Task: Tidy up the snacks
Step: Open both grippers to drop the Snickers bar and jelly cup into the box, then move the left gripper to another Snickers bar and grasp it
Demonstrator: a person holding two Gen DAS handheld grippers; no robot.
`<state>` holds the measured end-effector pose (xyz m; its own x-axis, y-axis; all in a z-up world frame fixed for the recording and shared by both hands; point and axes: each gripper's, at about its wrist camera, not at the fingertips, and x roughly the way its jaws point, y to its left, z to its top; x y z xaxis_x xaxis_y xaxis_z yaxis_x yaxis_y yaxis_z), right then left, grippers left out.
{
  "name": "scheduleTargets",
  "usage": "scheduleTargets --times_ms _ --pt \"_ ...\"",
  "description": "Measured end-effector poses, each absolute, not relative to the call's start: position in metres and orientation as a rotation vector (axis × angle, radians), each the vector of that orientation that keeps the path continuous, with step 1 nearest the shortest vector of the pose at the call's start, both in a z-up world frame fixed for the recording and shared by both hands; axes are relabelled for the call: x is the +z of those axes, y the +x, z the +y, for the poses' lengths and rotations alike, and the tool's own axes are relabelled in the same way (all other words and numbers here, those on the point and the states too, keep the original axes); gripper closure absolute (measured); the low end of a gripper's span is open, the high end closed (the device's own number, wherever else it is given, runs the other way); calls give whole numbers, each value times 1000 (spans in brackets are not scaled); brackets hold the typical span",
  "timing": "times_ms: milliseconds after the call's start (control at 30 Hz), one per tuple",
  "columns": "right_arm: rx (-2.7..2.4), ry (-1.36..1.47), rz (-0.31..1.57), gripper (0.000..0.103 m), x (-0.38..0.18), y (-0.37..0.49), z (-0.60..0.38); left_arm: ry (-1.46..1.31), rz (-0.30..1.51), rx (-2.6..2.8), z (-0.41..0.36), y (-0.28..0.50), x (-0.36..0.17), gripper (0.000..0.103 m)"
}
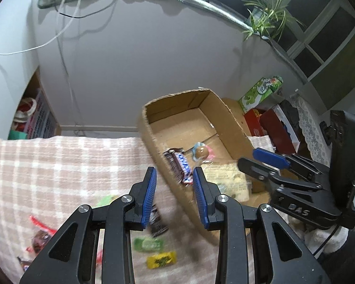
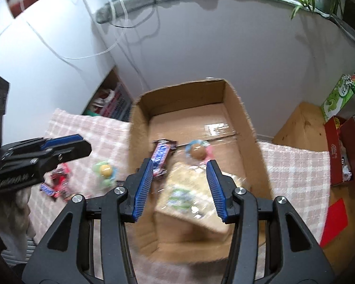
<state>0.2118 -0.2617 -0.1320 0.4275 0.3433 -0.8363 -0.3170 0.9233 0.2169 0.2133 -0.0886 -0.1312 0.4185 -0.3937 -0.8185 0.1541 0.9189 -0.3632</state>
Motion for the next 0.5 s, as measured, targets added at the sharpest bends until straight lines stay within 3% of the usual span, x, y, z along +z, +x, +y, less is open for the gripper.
scheduleTargets --times_ms 67,500 --pt "441 23 1036 39 -126 197 -256 -257 1078 -339 -76 203 -127 73" --pt "601 -128 1065 38 -139 111 -199 -339 1081 -216 20 122 -135 73"
